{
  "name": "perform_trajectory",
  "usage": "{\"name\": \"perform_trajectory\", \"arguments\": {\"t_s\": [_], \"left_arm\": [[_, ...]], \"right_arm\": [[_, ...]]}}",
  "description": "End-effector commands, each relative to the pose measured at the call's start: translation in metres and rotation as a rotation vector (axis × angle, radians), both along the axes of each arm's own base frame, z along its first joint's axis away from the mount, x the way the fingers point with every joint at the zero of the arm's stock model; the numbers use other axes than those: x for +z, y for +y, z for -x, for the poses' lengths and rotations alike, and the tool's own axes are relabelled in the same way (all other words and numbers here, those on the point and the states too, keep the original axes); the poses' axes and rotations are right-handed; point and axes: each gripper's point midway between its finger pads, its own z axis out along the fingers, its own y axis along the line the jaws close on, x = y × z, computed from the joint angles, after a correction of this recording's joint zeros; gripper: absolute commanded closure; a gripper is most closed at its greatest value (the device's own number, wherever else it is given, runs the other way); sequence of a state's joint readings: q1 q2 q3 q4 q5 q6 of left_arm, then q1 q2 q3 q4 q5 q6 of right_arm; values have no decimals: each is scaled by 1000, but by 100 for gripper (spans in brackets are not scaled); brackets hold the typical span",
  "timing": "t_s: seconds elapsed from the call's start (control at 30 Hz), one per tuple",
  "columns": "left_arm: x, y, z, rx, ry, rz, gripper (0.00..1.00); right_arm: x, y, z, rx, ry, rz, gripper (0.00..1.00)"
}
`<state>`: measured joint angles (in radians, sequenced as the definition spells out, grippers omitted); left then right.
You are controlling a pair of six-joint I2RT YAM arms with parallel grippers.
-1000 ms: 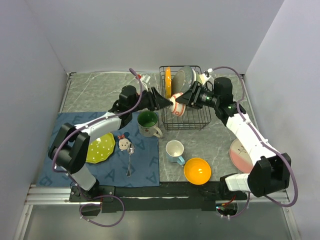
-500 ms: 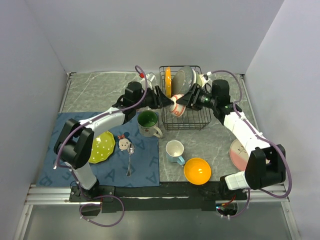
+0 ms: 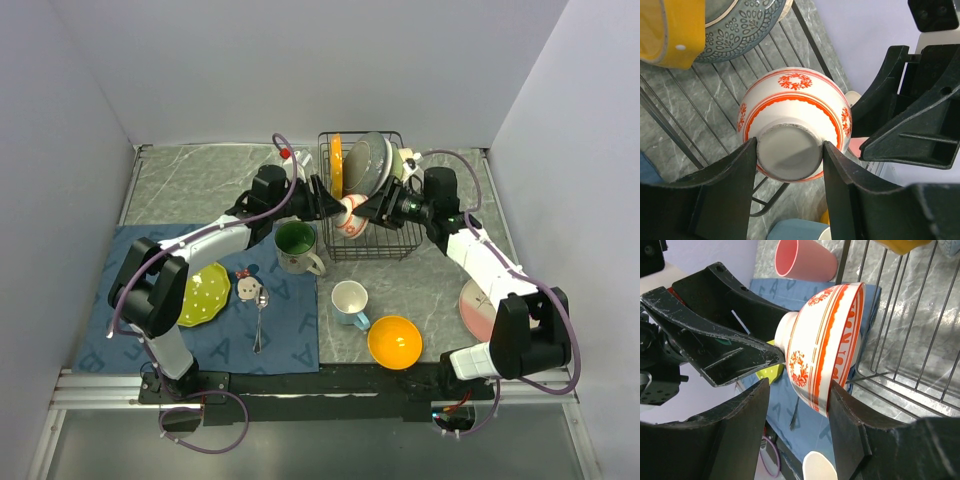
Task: Load the mixed dishes into the dish rack
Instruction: Pass the bowl from the right arm to the left
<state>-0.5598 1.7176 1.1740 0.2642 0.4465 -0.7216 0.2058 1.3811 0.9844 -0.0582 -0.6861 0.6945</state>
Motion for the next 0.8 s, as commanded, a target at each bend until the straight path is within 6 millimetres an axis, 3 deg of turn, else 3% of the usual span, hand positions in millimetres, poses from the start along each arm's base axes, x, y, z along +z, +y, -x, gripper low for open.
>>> {"name": "perform_trajectory", "arguments": {"t_s": [0.0,0.57,0.7,0.77], "left_arm": [[54,4,-5,29,-135,71,99],[45,5,-15,51,-135,16,99],[41,3,-21,59,-140,-21,99],[30,4,-25,76,-131,-72,99]], "right_arm": [[24,0,4,21,-78,-41,44],[-3,-24,-2,-95,-21,70,45],[1,-37,-3,-160,-39,132,45],[5,-46,-5,-205,-57,166,45]]}}
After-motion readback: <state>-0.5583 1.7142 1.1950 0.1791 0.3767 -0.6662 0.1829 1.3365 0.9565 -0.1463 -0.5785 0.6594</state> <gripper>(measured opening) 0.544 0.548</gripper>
